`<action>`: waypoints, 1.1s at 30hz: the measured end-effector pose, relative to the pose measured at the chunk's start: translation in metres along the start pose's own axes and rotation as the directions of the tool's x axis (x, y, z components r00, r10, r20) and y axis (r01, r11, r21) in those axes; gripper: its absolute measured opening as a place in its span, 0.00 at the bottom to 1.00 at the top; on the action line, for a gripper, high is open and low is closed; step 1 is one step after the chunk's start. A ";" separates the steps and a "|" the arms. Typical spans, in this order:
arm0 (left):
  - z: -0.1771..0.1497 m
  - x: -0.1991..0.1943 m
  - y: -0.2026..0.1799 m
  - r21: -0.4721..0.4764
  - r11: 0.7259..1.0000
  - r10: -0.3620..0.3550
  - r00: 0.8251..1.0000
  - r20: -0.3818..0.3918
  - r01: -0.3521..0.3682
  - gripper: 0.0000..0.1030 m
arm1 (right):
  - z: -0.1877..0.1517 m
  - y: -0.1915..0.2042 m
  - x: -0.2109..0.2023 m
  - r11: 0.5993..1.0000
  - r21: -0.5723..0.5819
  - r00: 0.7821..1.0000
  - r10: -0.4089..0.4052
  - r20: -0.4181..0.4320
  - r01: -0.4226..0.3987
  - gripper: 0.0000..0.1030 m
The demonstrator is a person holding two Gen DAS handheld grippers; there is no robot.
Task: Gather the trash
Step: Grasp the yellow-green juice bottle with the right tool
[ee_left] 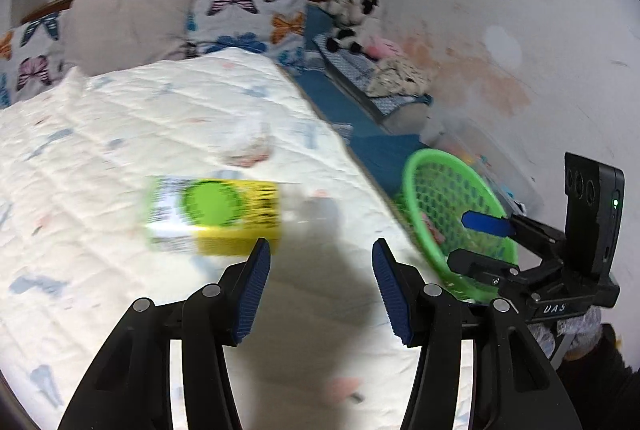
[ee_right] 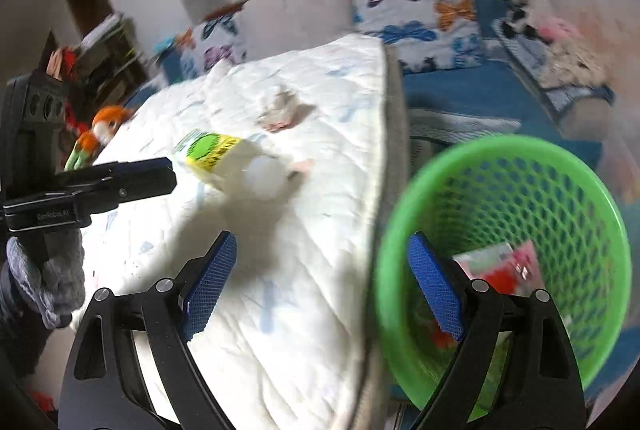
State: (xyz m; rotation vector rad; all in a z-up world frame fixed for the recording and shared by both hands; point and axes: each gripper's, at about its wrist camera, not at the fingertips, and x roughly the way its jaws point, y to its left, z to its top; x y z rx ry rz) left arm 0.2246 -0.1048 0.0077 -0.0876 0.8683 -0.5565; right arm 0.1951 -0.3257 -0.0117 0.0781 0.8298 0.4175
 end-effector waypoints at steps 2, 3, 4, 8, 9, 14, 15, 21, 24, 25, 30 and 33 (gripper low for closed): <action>-0.004 -0.009 0.015 -0.018 1.000 0.023 1.000 0.007 -0.023 0.50 | 0.011 0.011 0.012 0.999 -0.038 0.999 0.026 -0.021 -0.026 0.84; -0.004 -0.011 0.020 -0.025 0.999 0.032 0.999 0.009 -0.032 0.50 | 0.015 0.017 0.018 0.997 -0.059 0.999 0.038 -0.030 -0.039 0.84; -0.006 -0.014 0.028 -0.035 0.998 0.043 0.999 0.010 -0.042 0.50 | 0.019 0.023 0.025 0.995 -0.086 0.998 0.046 -0.043 -0.049 0.84; -0.011 -0.025 0.051 -0.063 0.995 0.074 0.997 0.015 -0.073 0.50 | 0.035 0.049 0.048 0.979 -0.187 0.994 0.068 -0.083 -0.082 0.84; -0.013 -0.028 0.057 -0.075 0.994 0.080 0.997 0.017 -0.079 0.50 | 0.038 0.054 0.053 0.973 -0.211 0.993 0.071 -0.092 -0.089 0.84; -0.023 -0.036 0.080 -0.121 0.988 0.104 0.994 0.016 -0.101 0.50 | 0.058 0.080 0.084 0.936 -0.330 0.987 0.073 -0.146 -0.119 0.84; -0.025 -0.037 0.085 -0.129 0.986 0.110 0.994 0.013 -0.107 0.50 | 0.061 0.085 0.090 0.928 -0.350 0.985 0.077 -0.157 -0.128 0.84; -0.030 -0.043 0.103 -0.151 0.981 0.127 0.992 0.017 -0.123 0.50 | 0.080 0.106 0.127 0.874 -0.455 0.971 0.067 -0.228 -0.167 0.83; -0.031 -0.044 0.110 -0.155 0.979 0.135 0.991 0.015 -0.131 0.50 | 0.085 0.115 0.145 0.845 -0.501 0.963 0.054 -0.265 -0.185 0.83; -0.032 -0.045 0.112 -0.156 0.979 0.136 0.991 0.015 -0.132 0.50 | 0.087 0.116 0.150 0.837 -0.512 0.959 0.052 -0.279 -0.195 0.83; -0.033 -0.044 0.122 -0.167 0.976 0.144 0.989 0.011 -0.141 0.50 | 0.091 0.122 0.175 0.803 -0.548 0.937 0.035 -0.347 -0.233 0.82; -0.034 -0.042 0.127 -0.173 0.974 0.150 0.989 0.006 -0.146 0.50 | 0.092 0.124 0.187 0.796 -0.545 0.922 0.040 -0.386 -0.263 0.77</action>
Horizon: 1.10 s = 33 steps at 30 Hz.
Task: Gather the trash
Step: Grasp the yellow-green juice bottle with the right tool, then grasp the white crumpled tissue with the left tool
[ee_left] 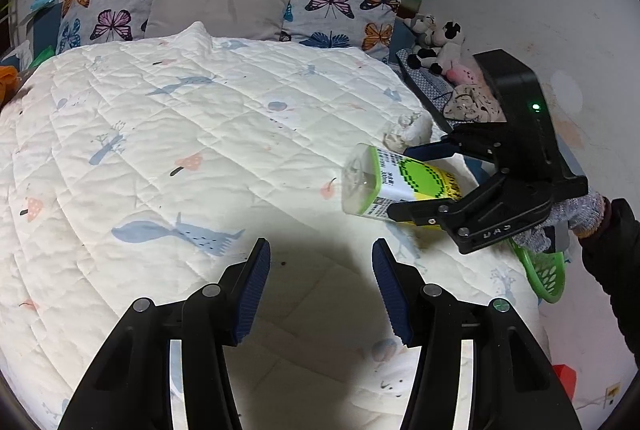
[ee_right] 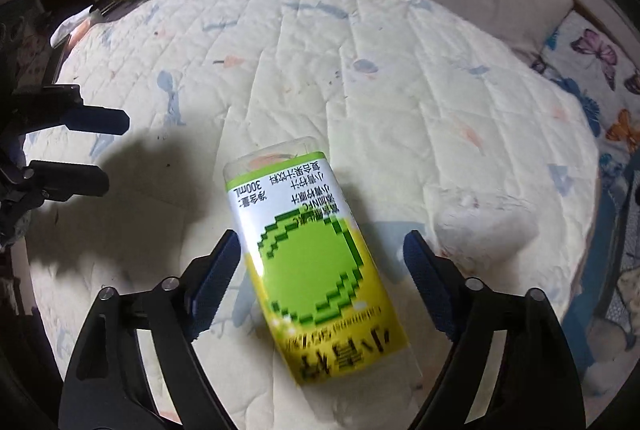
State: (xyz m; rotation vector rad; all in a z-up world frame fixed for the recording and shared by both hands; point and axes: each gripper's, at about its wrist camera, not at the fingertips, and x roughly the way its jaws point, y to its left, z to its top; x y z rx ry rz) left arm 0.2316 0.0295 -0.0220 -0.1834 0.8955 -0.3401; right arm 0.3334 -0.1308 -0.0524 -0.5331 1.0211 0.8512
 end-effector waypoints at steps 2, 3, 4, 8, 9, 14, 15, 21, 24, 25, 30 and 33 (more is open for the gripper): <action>0.000 0.002 0.003 -0.006 1.000 0.004 1.000 -0.003 -0.005 0.50 | 0.002 0.002 0.005 1.000 -0.004 1.000 0.020 -0.012 -0.020 0.71; 0.001 0.004 0.005 -0.011 1.000 0.007 1.000 -0.006 -0.007 0.50 | 0.002 0.003 0.007 1.000 -0.009 1.000 0.021 -0.015 -0.022 0.70; 0.001 0.004 0.006 -0.014 1.000 0.009 1.000 -0.007 -0.009 0.50 | 0.002 0.005 0.008 1.000 -0.014 1.000 0.016 -0.015 -0.016 0.67; 0.003 0.006 0.008 -0.015 1.000 0.018 1.000 -0.004 -0.018 0.50 | -0.001 0.007 0.000 1.000 0.003 1.000 -0.003 0.009 0.003 0.64; 0.004 0.006 0.008 -0.017 1.000 0.018 1.000 -0.003 -0.018 0.50 | -0.002 0.006 -0.004 1.000 0.015 1.000 -0.014 0.020 0.014 0.63; 0.012 0.009 0.003 -0.013 1.000 0.019 1.000 0.011 -0.019 0.50 | -0.018 0.006 -0.042 0.994 0.083 0.991 -0.075 0.110 0.066 0.61; 0.015 0.011 0.001 -0.013 1.000 0.014 1.000 0.010 -0.013 0.50 | -0.023 0.007 -0.048 0.993 0.090 0.988 -0.091 0.122 0.080 0.60; 0.033 0.033 -0.024 0.044 0.999 0.011 1.000 0.006 -0.011 0.50 | -0.058 0.005 -0.098 0.970 0.200 0.958 -0.185 0.218 0.142 0.60; 0.044 0.046 -0.037 0.062 0.998 0.002 1.000 0.001 -0.002 0.50 | -0.076 0.000 -0.114 0.953 0.264 0.946 -0.212 0.244 0.146 0.60; 0.048 0.051 -0.042 0.071 0.997 -0.002 1.000 -0.002 0.002 0.50 | -0.080 -0.002 -0.118 0.949 0.279 0.943 -0.220 0.248 0.148 0.59; 0.066 0.082 -0.070 0.131 0.991 -0.009 1.000 -0.019 0.011 0.50 | -0.108 -0.008 -0.142 0.915 0.374 0.921 -0.267 0.284 0.150 0.59; 0.077 0.104 -0.088 0.159 0.987 -0.009 0.999 -0.033 0.014 0.55 | -0.122 -0.012 -0.159 0.892 0.432 0.903 -0.292 0.315 0.137 0.59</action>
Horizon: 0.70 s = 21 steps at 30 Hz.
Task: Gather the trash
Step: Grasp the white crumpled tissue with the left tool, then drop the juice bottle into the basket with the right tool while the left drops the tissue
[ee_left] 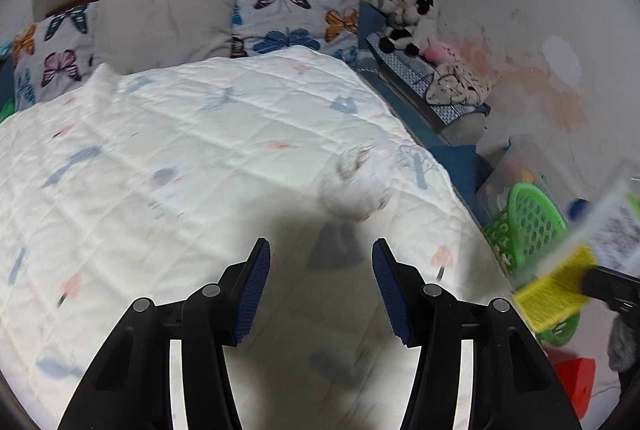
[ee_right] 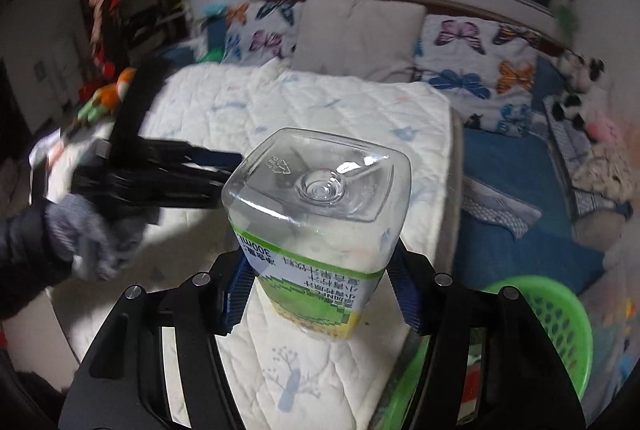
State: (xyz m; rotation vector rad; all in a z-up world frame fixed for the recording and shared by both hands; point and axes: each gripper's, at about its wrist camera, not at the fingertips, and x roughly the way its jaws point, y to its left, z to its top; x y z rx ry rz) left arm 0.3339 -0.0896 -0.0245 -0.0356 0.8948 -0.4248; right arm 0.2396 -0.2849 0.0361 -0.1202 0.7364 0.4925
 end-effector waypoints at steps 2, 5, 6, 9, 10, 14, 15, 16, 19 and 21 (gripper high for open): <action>0.007 0.010 -0.009 0.023 1.000 0.015 1.000 0.009 -0.015 0.62 | -0.001 -0.008 -0.011 0.999 0.037 1.000 -0.015 0.026 0.014 0.59; 0.016 0.024 -0.020 0.050 0.998 0.022 1.000 0.005 -0.023 0.62 | -0.004 -0.022 -0.027 0.995 0.088 0.997 -0.047 0.059 0.041 0.59; 0.020 0.030 -0.024 0.064 0.998 0.030 1.000 0.002 -0.030 0.62 | -0.006 -0.028 -0.033 0.993 0.108 0.996 -0.050 0.072 0.042 0.59; 0.026 0.045 -0.033 0.100 0.993 0.067 0.998 -0.001 -0.067 0.62 | -0.013 -0.042 -0.047 0.986 0.154 0.993 -0.078 0.087 0.064 0.59; 0.028 0.051 -0.035 0.110 0.991 0.075 0.997 -0.002 -0.074 0.62 | -0.017 -0.045 -0.051 0.983 0.164 0.992 -0.093 0.089 0.077 0.59; 0.033 0.063 -0.038 0.118 0.990 0.082 0.997 -0.008 -0.080 0.52 | -0.030 -0.061 -0.067 0.971 0.207 0.986 -0.141 0.084 0.121 0.59; 0.033 0.065 -0.038 0.114 0.990 0.080 0.997 -0.009 -0.079 0.52 | -0.034 -0.065 -0.070 0.968 0.216 0.985 -0.151 0.080 0.131 0.59; 0.034 0.066 -0.037 0.109 0.991 0.076 0.997 -0.008 -0.075 0.48 | -0.038 -0.070 -0.074 0.963 0.231 0.984 -0.162 0.076 0.141 0.59; 0.032 0.065 -0.036 0.097 0.993 0.067 0.998 0.003 -0.067 0.43 | -0.051 -0.077 -0.082 0.950 0.263 0.979 -0.191 0.065 0.168 0.59; 0.031 0.060 -0.035 0.084 0.995 0.053 0.999 0.009 -0.054 0.41 | -0.060 -0.083 -0.086 0.938 0.290 0.975 -0.216 0.052 0.192 0.59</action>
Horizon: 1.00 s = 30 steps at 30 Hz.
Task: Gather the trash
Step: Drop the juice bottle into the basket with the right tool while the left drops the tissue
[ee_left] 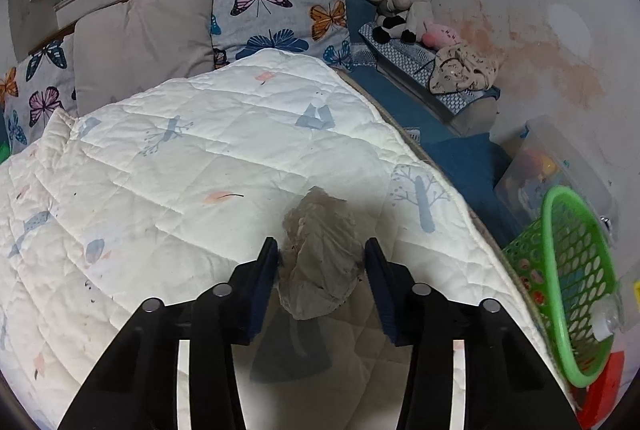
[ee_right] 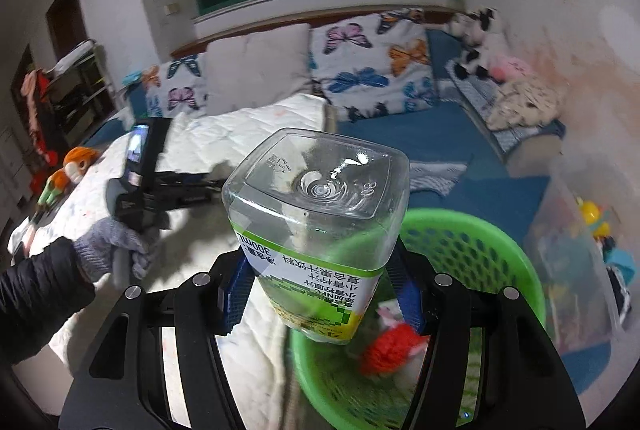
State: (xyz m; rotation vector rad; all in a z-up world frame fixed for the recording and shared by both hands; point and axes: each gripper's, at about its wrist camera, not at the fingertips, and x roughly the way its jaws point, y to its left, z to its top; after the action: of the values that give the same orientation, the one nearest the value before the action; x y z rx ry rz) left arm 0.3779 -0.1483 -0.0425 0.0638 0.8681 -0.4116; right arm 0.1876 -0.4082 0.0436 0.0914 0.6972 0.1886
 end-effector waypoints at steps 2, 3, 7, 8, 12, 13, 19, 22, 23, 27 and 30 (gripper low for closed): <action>-0.002 -0.005 -0.001 -0.008 1.000 -0.006 1.000 0.004 0.006 0.39 | -0.006 -0.012 0.001 0.999 0.030 1.000 -0.024 -0.019 0.025 0.59; -0.003 -0.009 -0.002 -0.013 1.000 -0.016 1.000 0.007 0.016 0.39 | -0.010 -0.017 0.002 0.998 0.046 0.999 -0.037 -0.030 0.039 0.59; -0.008 -0.027 -0.012 -0.013 0.998 -0.059 0.998 0.021 0.060 0.39 | -0.023 -0.029 0.004 0.994 0.071 0.995 -0.078 -0.067 0.083 0.59; -0.009 -0.031 -0.017 -0.007 0.997 -0.071 0.997 0.026 0.071 0.39 | -0.027 -0.034 0.005 0.992 0.083 0.993 -0.086 -0.079 0.093 0.59; -0.016 -0.050 -0.041 0.025 0.990 -0.136 0.990 0.036 0.136 0.39 | -0.035 -0.047 0.009 0.984 0.114 0.986 -0.121 -0.116 0.134 0.60; -0.017 -0.053 -0.047 0.030 0.988 -0.152 0.988 0.035 0.151 0.39 | -0.037 -0.050 0.009 0.982 0.121 0.984 -0.130 -0.121 0.145 0.60; -0.026 -0.070 -0.094 0.082 0.965 -0.251 0.967 0.029 0.248 0.39 | -0.045 -0.064 0.000 0.972 0.142 0.978 -0.172 -0.115 0.187 0.71; -0.031 -0.073 -0.122 0.121 0.951 -0.287 0.958 0.019 0.283 0.39 | -0.048 -0.069 -0.010 0.969 0.159 0.980 -0.179 -0.093 0.192 0.76; -0.033 -0.073 -0.129 0.128 0.948 -0.297 0.955 0.014 0.293 0.40 | -0.048 -0.070 -0.014 0.968 0.165 0.981 -0.178 -0.083 0.190 0.79; -0.039 -0.070 -0.160 0.150 0.931 -0.333 0.943 -0.016 0.332 0.40 | -0.051 -0.072 -0.028 0.967 0.165 0.981 -0.187 -0.054 0.194 0.85; -0.043 -0.064 -0.177 0.161 0.922 -0.349 0.936 -0.042 0.351 0.40 | -0.053 -0.070 -0.035 0.966 0.157 0.979 -0.203 -0.036 0.206 0.89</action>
State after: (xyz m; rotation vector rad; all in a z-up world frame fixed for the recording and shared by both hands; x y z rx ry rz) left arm 0.2428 -0.2809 -0.0027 0.0648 0.8567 -0.8215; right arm 0.1371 -0.4829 0.0145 0.1701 0.7360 -0.0647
